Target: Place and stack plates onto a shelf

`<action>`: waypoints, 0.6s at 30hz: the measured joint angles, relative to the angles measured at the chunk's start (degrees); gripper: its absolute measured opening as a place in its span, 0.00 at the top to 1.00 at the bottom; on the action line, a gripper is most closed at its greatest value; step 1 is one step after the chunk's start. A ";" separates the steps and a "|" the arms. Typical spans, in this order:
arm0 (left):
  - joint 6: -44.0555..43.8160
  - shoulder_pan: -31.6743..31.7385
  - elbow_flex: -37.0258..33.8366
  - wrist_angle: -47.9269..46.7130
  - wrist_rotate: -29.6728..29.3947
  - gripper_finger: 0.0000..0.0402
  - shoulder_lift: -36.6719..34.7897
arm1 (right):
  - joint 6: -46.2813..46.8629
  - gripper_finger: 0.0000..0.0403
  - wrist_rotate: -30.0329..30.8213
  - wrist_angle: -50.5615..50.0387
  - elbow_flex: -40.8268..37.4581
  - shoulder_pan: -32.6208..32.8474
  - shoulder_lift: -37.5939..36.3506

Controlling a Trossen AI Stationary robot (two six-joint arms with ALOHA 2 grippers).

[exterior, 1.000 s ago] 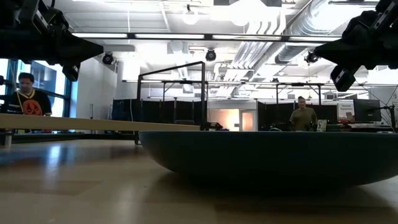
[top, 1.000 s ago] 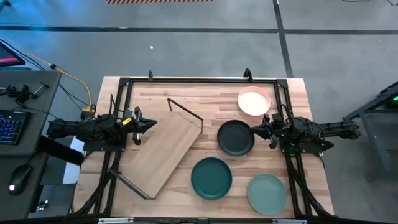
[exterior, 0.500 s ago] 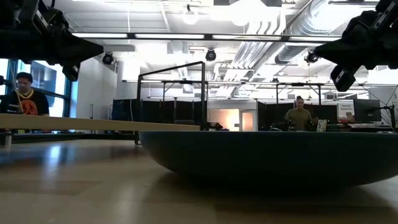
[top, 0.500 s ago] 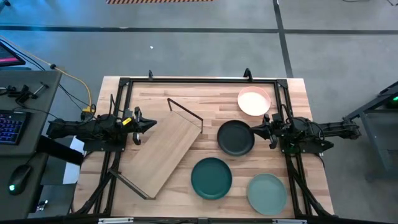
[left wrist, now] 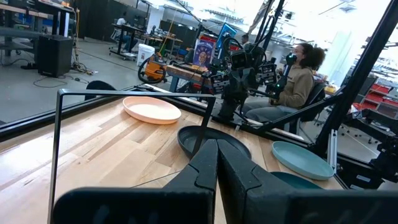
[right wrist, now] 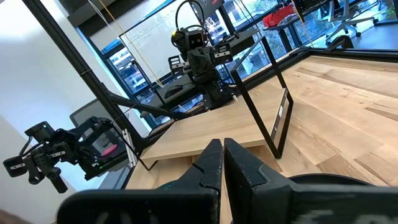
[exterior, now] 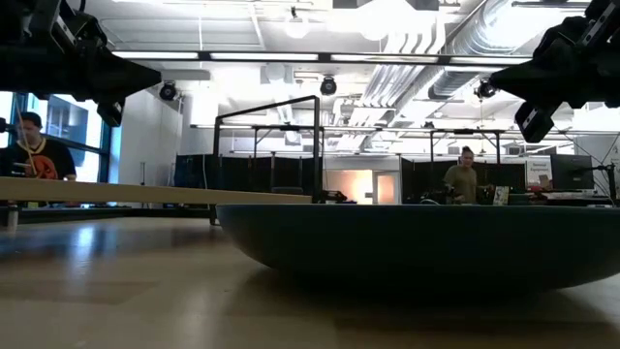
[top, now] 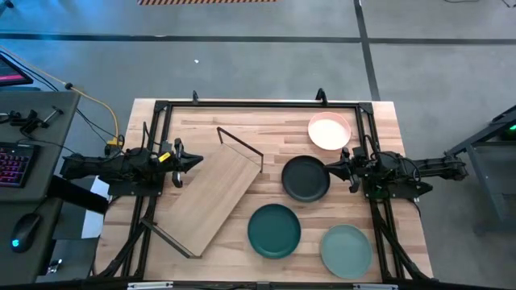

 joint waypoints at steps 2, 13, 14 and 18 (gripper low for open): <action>0.02 0.00 0.00 -0.02 0.01 1.00 0.00 | 0.00 1.00 -0.02 -0.01 0.00 -0.01 0.01; 0.02 0.01 0.00 -0.02 -0.01 1.00 0.00 | 0.82 1.00 9.61 7.83 0.00 -0.01 0.01; 0.00 -0.01 0.00 0.00 0.01 1.00 0.02 | 3.60 1.00 11.46 9.02 -0.01 -0.01 0.02; 0.01 0.00 0.00 -0.02 -0.01 1.00 0.00 | 16.30 1.00 16.92 11.46 -0.02 -0.01 -0.03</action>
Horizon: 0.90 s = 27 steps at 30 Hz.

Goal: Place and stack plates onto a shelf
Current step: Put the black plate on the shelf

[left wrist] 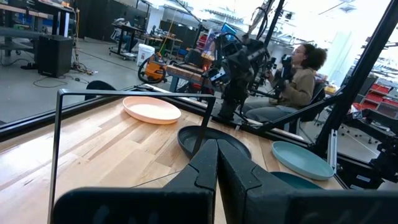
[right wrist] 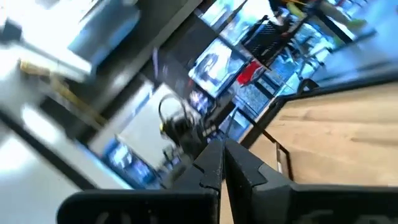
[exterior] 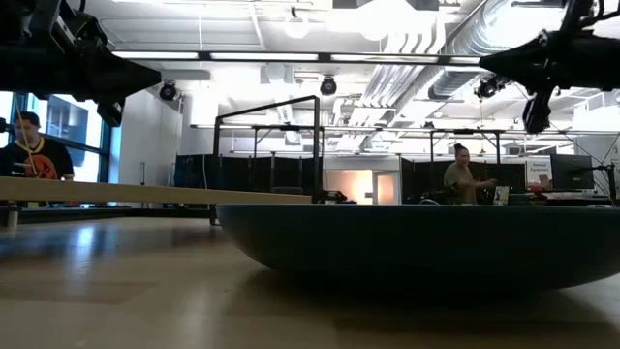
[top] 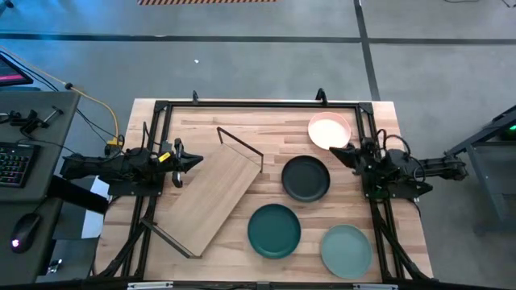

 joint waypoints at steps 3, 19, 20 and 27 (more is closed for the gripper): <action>0.01 0.00 0.00 0.02 0.00 1.00 0.01 | 7.14 1.00 1.48 -0.04 0.00 -0.01 0.16; 0.01 -0.01 0.00 0.02 0.00 1.00 0.00 | 18.51 0.52 -13.90 -37.24 21.46 -1.32 32.63; -0.01 -0.01 0.00 0.02 0.00 1.00 0.00 | 21.06 0.50 -13.95 -41.78 22.67 -1.62 35.06; -0.01 -0.01 0.00 0.02 0.01 1.00 0.02 | 34.45 0.46 -14.87 -59.14 27.17 -3.27 46.66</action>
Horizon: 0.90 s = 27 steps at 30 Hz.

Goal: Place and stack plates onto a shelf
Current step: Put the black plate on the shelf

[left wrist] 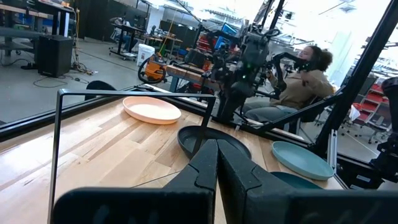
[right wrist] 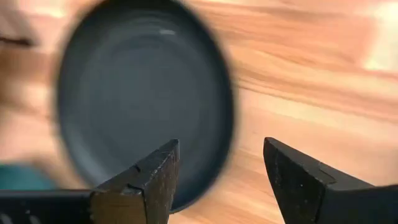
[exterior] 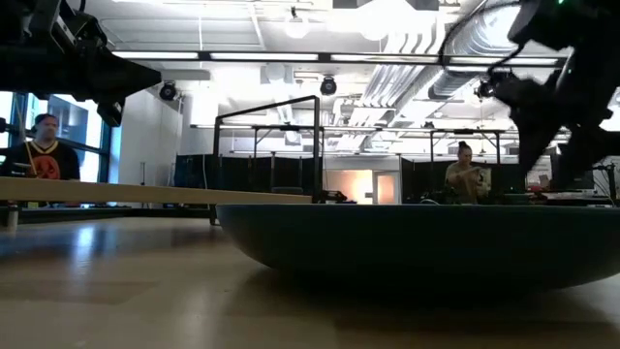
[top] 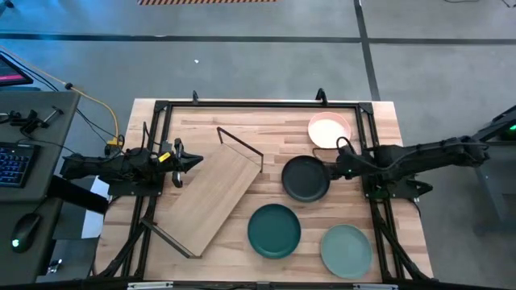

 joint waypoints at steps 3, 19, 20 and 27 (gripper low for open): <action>0.02 0.01 0.00 0.00 -0.01 1.00 -0.02 | 5.87 0.46 -1.28 0.67 -0.76 -0.16 4.08; 0.02 0.01 0.00 0.00 -0.01 1.00 -0.02 | 15.66 0.63 -3.33 12.79 -1.43 -0.16 21.72; 0.00 0.00 0.00 0.00 0.00 1.00 -0.02 | 15.63 0.68 -3.20 12.72 -1.38 -0.14 22.02; 0.00 0.01 0.00 0.00 0.00 1.00 -0.01 | 8.39 0.97 -2.58 13.79 -1.41 -0.10 20.38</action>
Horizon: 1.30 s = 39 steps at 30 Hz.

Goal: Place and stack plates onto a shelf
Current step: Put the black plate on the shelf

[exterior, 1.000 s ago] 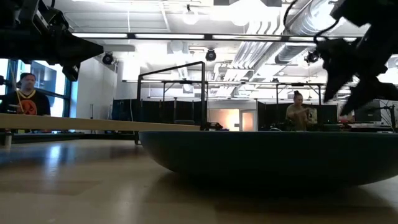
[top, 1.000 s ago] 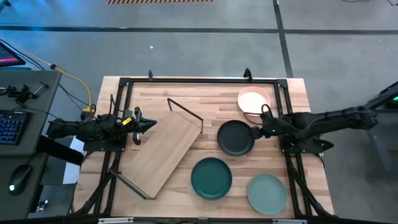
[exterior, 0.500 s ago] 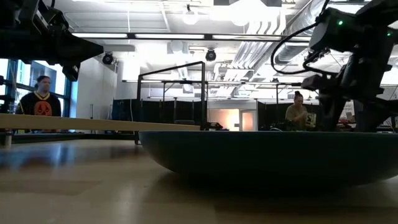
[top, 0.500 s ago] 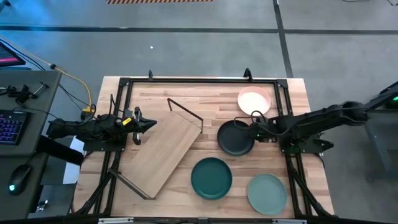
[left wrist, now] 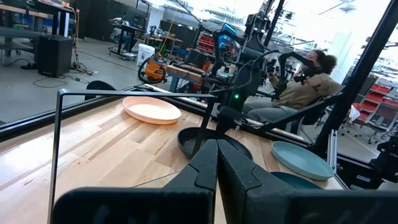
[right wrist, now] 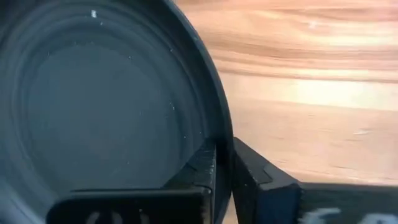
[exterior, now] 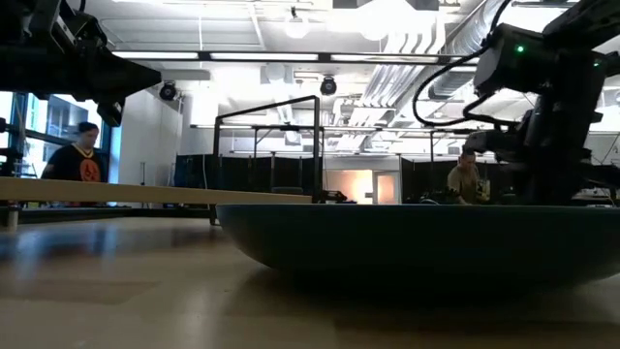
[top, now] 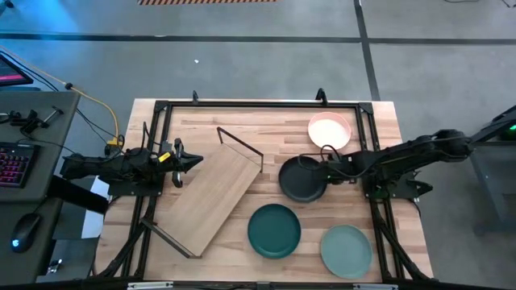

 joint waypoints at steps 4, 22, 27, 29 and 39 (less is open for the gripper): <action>0.00 0.00 0.00 0.00 -0.01 1.00 -0.01 | -5.27 0.99 -0.39 -0.45 -0.17 0.02 -4.46; 0.02 -0.01 -0.02 0.00 0.00 1.00 0.00 | -25.81 1.00 -5.31 -2.37 6.45 4.07 -17.45; 0.00 -0.02 0.00 0.00 0.01 1.00 0.01 | -23.16 1.00 -4.69 5.41 7.62 6.37 -15.94; 0.02 -0.02 0.00 0.00 0.00 1.00 0.01 | -21.10 1.00 -3.63 9.58 7.85 7.73 -13.60; 0.00 0.00 0.00 -0.02 0.01 1.00 0.01 | -10.53 1.00 4.48 23.10 18.71 16.82 9.97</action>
